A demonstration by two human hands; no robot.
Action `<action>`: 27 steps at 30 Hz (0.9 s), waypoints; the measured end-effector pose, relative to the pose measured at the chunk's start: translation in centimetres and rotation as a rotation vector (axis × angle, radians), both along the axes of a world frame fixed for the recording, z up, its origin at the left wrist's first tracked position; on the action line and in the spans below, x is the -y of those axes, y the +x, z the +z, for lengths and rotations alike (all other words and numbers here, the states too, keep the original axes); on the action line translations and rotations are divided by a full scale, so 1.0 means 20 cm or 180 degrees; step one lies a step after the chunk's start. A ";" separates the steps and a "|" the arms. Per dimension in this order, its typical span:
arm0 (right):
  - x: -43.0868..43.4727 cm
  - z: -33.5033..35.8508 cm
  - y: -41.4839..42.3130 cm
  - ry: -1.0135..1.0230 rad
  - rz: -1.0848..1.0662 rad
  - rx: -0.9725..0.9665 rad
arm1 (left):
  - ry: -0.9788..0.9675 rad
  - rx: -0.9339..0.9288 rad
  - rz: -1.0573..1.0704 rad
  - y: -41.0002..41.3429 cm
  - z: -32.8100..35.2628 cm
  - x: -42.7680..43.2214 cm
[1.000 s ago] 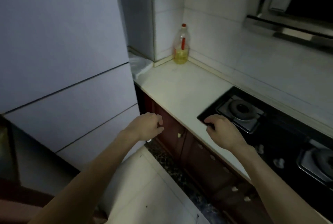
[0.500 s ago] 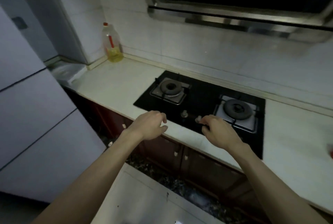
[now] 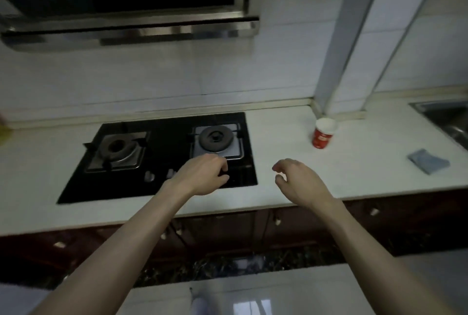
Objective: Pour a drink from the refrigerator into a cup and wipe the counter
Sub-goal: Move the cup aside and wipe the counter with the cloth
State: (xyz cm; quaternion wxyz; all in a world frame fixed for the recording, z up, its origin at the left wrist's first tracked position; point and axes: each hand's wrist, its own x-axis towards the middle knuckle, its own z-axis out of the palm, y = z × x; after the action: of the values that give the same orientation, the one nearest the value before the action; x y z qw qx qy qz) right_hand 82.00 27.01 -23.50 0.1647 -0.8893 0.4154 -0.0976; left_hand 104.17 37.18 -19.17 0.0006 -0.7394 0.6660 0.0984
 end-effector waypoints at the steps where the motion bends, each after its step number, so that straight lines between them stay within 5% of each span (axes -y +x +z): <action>1: 0.02 -0.01 -0.06 0.0017 -0.0111 -0.0029 | 0.0014 -0.0018 -0.0110 -0.04 -0.01 0.06; 11: 0.31 -0.07 -0.43 0.0090 -0.0876 -0.0421 | 0.0188 -0.0305 -0.0962 -0.34 -0.16 0.66; 27: 1.07 -0.01 -0.14 0.0295 -0.1016 -0.0806 | 0.0179 -0.0565 -0.1241 -0.20 -0.25 1.46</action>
State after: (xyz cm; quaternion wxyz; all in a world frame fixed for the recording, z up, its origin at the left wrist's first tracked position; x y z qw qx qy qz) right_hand 79.27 5.65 -23.65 0.1344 -0.8088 0.5724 0.0093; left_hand 100.25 7.96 -24.14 -0.0184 -0.5847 0.7909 0.1798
